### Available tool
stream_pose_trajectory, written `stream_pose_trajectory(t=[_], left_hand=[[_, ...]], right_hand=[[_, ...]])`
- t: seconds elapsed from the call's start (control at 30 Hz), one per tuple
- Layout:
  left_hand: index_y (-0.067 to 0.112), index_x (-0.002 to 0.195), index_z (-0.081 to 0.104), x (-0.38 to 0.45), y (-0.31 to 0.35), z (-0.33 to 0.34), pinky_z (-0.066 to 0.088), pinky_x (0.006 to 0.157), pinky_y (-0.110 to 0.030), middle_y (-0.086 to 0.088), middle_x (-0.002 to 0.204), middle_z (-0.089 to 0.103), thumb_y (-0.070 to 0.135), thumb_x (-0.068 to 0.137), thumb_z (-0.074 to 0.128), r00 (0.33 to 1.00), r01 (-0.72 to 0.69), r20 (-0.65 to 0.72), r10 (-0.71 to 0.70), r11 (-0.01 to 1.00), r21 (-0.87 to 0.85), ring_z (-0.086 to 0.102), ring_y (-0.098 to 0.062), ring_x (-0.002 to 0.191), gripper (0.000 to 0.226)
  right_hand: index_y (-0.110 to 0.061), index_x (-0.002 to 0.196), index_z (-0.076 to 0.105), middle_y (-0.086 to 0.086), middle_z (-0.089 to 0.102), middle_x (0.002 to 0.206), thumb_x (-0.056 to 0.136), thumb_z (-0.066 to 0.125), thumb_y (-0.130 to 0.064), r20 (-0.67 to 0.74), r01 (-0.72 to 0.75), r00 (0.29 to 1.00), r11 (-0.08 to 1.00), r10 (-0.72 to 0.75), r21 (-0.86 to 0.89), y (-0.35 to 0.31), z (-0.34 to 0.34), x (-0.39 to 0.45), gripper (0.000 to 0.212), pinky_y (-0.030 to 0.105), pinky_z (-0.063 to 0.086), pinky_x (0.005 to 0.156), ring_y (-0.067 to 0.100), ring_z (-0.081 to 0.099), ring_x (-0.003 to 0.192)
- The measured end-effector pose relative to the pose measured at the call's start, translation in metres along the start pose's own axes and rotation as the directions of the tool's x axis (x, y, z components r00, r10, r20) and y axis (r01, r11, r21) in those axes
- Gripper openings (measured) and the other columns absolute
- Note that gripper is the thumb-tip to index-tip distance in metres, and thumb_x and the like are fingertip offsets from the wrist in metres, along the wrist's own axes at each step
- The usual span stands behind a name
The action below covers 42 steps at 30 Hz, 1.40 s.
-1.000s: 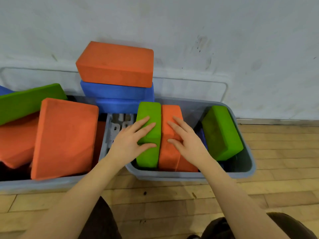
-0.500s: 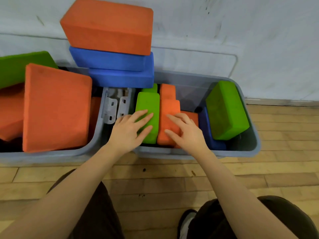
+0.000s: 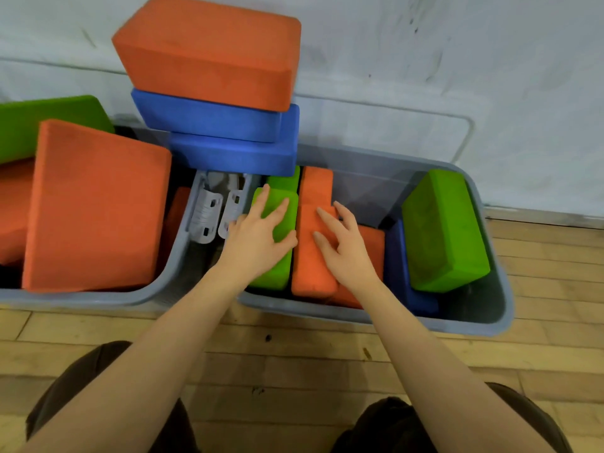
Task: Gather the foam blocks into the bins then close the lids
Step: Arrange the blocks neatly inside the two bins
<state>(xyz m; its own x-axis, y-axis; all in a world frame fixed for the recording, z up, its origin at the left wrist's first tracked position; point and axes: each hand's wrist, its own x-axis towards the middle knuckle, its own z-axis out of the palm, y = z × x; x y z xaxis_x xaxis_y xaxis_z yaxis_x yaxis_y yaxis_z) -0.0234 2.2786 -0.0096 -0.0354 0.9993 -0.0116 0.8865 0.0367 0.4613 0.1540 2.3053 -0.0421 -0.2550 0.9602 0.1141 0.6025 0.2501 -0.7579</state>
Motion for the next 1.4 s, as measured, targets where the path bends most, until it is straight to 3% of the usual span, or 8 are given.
stream_pose_trajectory(t=[0.13,0.33,0.5,0.7,0.8,0.97,1.2,1.4], left_hand=[[0.039,0.145,0.027,0.0,0.004,-0.003,0.032,0.101,-0.045,0.004,0.159,0.0,0.05,0.088,0.049,1.0,-0.005,-0.014,0.007,0.992,0.129,0.043,-0.032,0.127,0.062],[0.038,0.148,0.01,-0.003,0.012,0.019,0.026,0.106,-0.047,-0.001,0.159,-0.004,0.062,0.073,0.004,0.996,-0.08,0.073,0.06,0.948,0.309,0.03,-0.041,0.133,0.079],[0.039,0.148,0.001,-0.002,-0.004,0.023,0.003,0.115,-0.047,0.0,0.158,-0.008,0.057,0.083,0.014,0.994,-0.076,0.098,0.047,0.946,0.316,0.003,-0.032,0.144,0.069],[0.028,0.133,0.044,0.018,0.006,0.014,0.026,0.102,-0.049,-0.007,0.139,0.039,0.06,0.084,0.027,0.998,-0.056,-0.002,0.059,0.963,0.264,0.039,-0.038,0.119,0.061],[0.02,0.142,0.035,0.033,0.011,0.016,0.023,0.106,-0.047,-0.009,0.147,0.029,0.054,0.09,0.043,0.999,-0.011,-0.046,0.025,0.958,0.288,0.033,-0.035,0.128,0.064],[0.014,0.15,0.015,0.044,0.009,0.027,0.008,0.114,-0.042,-0.007,0.157,0.012,0.053,0.092,0.038,1.0,0.024,-0.02,-0.019,0.955,0.295,0.012,-0.026,0.143,0.073],[0.013,0.15,0.014,0.041,0.005,0.028,0.006,0.117,-0.043,-0.005,0.159,-0.002,0.044,0.092,0.048,0.998,0.007,0.069,-0.015,0.992,0.126,0.011,-0.033,0.142,0.074],[0.008,0.146,0.028,0.04,-0.007,0.045,0.005,0.115,-0.047,-0.012,0.155,0.021,0.054,0.082,0.021,0.999,-0.026,0.025,0.022,0.983,0.179,0.016,-0.038,0.142,0.079]], right_hand=[[-0.027,0.14,0.043,0.001,0.025,0.153,0.095,0.053,-0.031,-0.025,-0.006,1.0,0.999,0.007,0.046,0.003,0.004,-0.002,0.047,0.052,0.033,0.107,0.016,0.031,0.137],[-0.03,0.149,0.023,0.003,0.008,0.158,0.101,0.036,-0.035,0.107,-0.074,0.99,0.98,0.094,-0.186,0.026,0.011,-0.013,0.05,0.052,0.031,0.107,0.023,0.024,0.141],[-0.039,0.148,0.02,-0.004,0.009,0.159,0.1,0.031,-0.045,0.156,-0.082,0.975,0.912,0.156,-0.401,0.034,0.013,-0.008,0.05,0.047,0.023,0.106,0.021,0.027,0.138],[-0.036,0.143,0.036,-0.008,0.03,0.153,0.099,0.037,-0.042,0.038,-0.105,0.991,0.928,0.127,-0.358,0.028,0.007,0.021,0.044,0.042,0.015,0.106,0.02,0.03,0.138],[-0.037,0.143,0.036,-0.011,0.032,0.152,0.1,0.038,-0.037,0.069,-0.031,0.996,0.932,0.06,-0.36,0.027,0.007,0.054,0.043,0.041,0.013,0.106,0.013,0.025,0.14],[-0.036,0.143,0.036,-0.013,0.028,0.153,0.101,0.033,-0.036,0.295,0.113,0.955,0.895,0.022,-0.432,0.035,0.017,0.095,0.042,0.044,0.009,0.109,0.013,0.019,0.143],[-0.047,0.144,0.025,-0.018,0.015,0.156,0.101,0.024,-0.044,0.373,0.195,0.928,0.828,0.018,-0.525,0.047,0.028,0.11,0.043,0.051,0.0,0.112,0.012,0.007,0.146],[-0.048,0.144,0.023,-0.017,0.009,0.158,0.101,0.029,-0.043,0.332,0.232,0.942,0.814,-0.05,-0.533,0.061,0.033,0.101,0.044,0.052,0.002,0.114,0.017,0.0,0.147]])
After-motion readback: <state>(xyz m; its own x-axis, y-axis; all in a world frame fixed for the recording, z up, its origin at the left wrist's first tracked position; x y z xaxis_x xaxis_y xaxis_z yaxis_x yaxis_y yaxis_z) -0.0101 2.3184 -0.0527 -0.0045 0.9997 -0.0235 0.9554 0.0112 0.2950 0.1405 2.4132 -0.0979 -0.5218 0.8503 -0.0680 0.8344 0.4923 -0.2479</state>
